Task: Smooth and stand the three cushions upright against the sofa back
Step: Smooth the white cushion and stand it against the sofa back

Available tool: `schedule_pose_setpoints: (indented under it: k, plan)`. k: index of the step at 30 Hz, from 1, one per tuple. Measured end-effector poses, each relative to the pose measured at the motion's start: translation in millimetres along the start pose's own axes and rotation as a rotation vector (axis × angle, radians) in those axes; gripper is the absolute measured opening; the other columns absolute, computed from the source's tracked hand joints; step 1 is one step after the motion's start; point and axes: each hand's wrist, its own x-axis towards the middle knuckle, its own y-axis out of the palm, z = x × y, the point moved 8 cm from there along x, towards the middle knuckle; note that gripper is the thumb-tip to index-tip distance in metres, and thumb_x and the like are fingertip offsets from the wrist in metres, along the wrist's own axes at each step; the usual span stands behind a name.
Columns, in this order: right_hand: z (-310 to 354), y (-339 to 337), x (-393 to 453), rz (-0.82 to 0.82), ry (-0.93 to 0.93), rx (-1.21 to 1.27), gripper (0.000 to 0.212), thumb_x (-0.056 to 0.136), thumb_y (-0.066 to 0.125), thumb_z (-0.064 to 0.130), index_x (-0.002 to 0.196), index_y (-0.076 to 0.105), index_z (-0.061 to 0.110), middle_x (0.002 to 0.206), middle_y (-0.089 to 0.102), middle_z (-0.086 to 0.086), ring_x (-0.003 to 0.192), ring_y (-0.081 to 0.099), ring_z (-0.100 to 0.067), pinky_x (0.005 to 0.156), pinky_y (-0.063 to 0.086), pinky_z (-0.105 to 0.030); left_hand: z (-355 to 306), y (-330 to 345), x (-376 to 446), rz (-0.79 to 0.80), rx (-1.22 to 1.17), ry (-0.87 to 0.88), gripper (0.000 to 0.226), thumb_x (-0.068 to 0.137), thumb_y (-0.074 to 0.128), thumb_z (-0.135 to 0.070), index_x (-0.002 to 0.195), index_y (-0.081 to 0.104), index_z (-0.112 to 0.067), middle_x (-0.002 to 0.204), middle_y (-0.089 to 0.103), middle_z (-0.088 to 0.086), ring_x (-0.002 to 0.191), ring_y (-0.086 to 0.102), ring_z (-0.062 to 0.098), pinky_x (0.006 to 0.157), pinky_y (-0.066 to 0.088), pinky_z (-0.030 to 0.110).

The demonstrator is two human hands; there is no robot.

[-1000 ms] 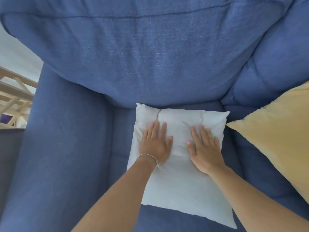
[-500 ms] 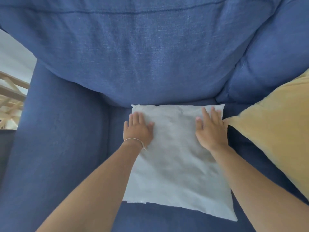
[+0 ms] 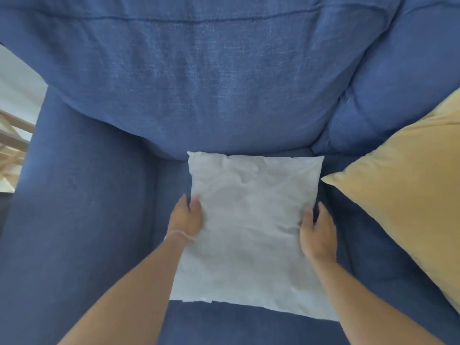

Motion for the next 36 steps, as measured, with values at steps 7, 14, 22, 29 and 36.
schedule_pose_setpoints:
  k: [7, 14, 22, 29, 36]
  plan:
    - [83.9, -19.6, 48.6, 0.005, 0.162, 0.662, 0.082, 0.081, 0.051, 0.073, 0.145, 0.052, 0.023, 0.144, 0.058, 0.006, 0.130, 0.056, -0.020, 0.110, 0.044, -0.042, -71.0, -30.4, 13.2, 0.048, -0.480, -0.103, 0.051, 0.078, 0.058, -0.066, 0.085, 0.063, -0.015, 0.093, 0.065, 0.003, 0.087, 0.063, 0.027, 0.089, 0.052, 0.038]
    - [160.9, -60.9, 45.8, -0.112, -0.153, 0.716, 0.031, 0.095, 0.055, 0.040, 0.078, 0.058, 0.014, 0.076, 0.055, 0.005, 0.073, 0.050, -0.011, 0.073, 0.044, -0.029, -110.8, -99.7, 11.4, -0.156, -0.722, 0.152, 0.042, 0.083, 0.053, -0.058, 0.079, 0.054, -0.016, 0.082, 0.049, 0.005, 0.077, 0.046, 0.019, 0.072, 0.042, 0.036]
    - [230.1, -97.6, 61.4, -0.175, -0.317, 0.769, 0.032, 0.099, 0.053, 0.031, 0.071, 0.057, 0.018, 0.068, 0.050, 0.010, 0.058, 0.042, 0.002, 0.058, 0.038, -0.014, -155.9, -172.0, 18.4, -0.350, -0.833, 0.356, 0.040, 0.091, 0.052, -0.047, 0.060, 0.056, -0.023, 0.070, 0.052, -0.010, 0.074, 0.048, 0.012, 0.074, 0.044, 0.031]
    - [183.7, -67.8, 70.2, -0.075, -0.088, 0.855, 0.018, 0.097, 0.050, 0.043, 0.108, 0.064, 0.038, 0.105, 0.072, 0.009, 0.097, 0.067, -0.015, 0.090, 0.054, -0.039, -104.5, -142.9, 29.5, -0.031, -0.899, 0.111, 0.059, 0.089, 0.048, -0.064, 0.129, 0.057, -0.022, 0.124, 0.069, 0.003, 0.112, 0.066, 0.024, 0.099, 0.051, 0.047]
    - [36.2, 13.3, 41.6, 0.234, 0.131, 0.205, 0.030, 0.099, 0.045, 0.015, 0.114, 0.071, 0.013, 0.103, 0.071, -0.005, 0.090, 0.063, -0.019, 0.085, 0.055, -0.041, 32.9, -53.6, 22.5, 0.164, -0.304, -0.118, 0.067, 0.093, 0.060, 0.002, 0.152, 0.030, -0.006, 0.139, 0.055, 0.017, 0.121, 0.056, 0.038, 0.096, 0.047, 0.046]
